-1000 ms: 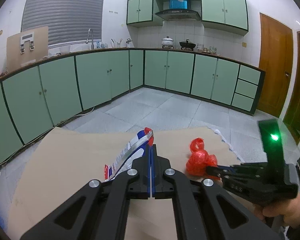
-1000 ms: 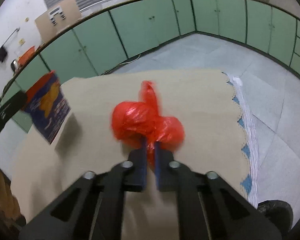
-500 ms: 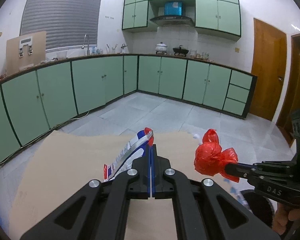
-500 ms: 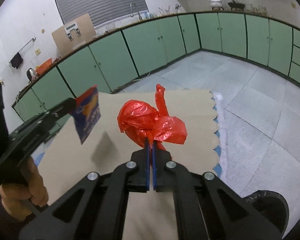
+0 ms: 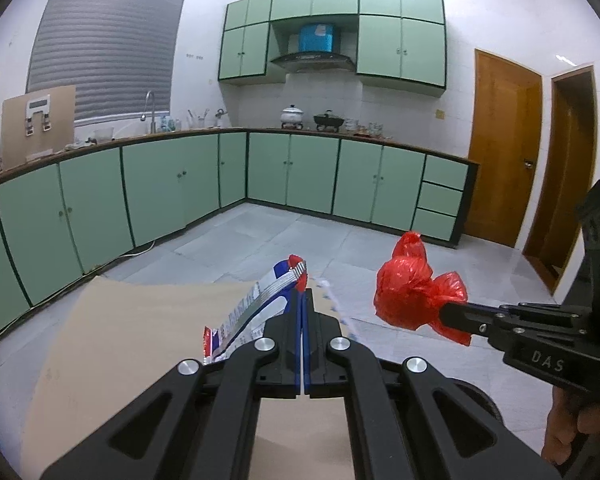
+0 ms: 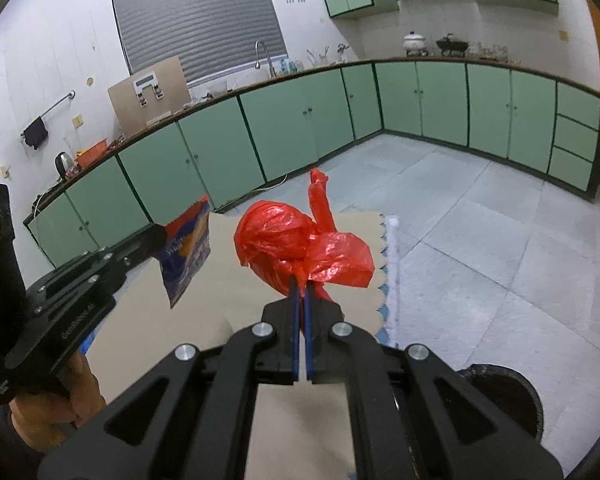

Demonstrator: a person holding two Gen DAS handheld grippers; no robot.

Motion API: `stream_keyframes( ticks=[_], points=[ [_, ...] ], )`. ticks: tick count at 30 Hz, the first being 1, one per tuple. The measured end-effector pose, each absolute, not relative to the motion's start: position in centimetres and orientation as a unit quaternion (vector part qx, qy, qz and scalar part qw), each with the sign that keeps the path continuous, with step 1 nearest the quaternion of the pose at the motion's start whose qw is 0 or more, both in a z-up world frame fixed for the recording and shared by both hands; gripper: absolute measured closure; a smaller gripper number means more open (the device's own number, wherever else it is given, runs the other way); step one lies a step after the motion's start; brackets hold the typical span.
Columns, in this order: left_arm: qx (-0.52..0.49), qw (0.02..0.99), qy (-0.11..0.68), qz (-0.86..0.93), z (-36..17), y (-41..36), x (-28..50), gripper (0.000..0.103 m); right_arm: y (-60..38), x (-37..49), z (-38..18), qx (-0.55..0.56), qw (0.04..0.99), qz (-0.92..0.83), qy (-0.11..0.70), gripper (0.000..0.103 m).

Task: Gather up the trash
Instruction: 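Carry the wrapper and red bag over the black bin with both tools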

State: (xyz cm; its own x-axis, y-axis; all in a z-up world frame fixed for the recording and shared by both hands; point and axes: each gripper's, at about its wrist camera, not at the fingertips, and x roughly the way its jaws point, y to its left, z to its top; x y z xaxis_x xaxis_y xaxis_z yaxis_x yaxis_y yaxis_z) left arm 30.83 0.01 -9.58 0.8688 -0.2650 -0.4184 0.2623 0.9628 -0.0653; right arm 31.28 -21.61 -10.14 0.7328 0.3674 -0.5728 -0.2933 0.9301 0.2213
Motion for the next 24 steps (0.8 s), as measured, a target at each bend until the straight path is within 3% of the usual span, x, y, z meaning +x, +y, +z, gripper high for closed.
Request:
stream_keyframes(
  ticks=[14, 24],
  points=[
    [0.01, 0.953, 0.202, -0.224, -7.6, -9.8, 25.4, 0.103, -31.8, 23.0, -8.5, 0.075, 0.946, 0.096, 0.299, 0.103],
    [0.021, 0.93, 0.231, -0.283, -10.7, -17.7, 25.1, 0.103, -39.7, 20.6, -12.8, 0.107, 0.942, 0.039, 0.316, 0.103]
  ],
)
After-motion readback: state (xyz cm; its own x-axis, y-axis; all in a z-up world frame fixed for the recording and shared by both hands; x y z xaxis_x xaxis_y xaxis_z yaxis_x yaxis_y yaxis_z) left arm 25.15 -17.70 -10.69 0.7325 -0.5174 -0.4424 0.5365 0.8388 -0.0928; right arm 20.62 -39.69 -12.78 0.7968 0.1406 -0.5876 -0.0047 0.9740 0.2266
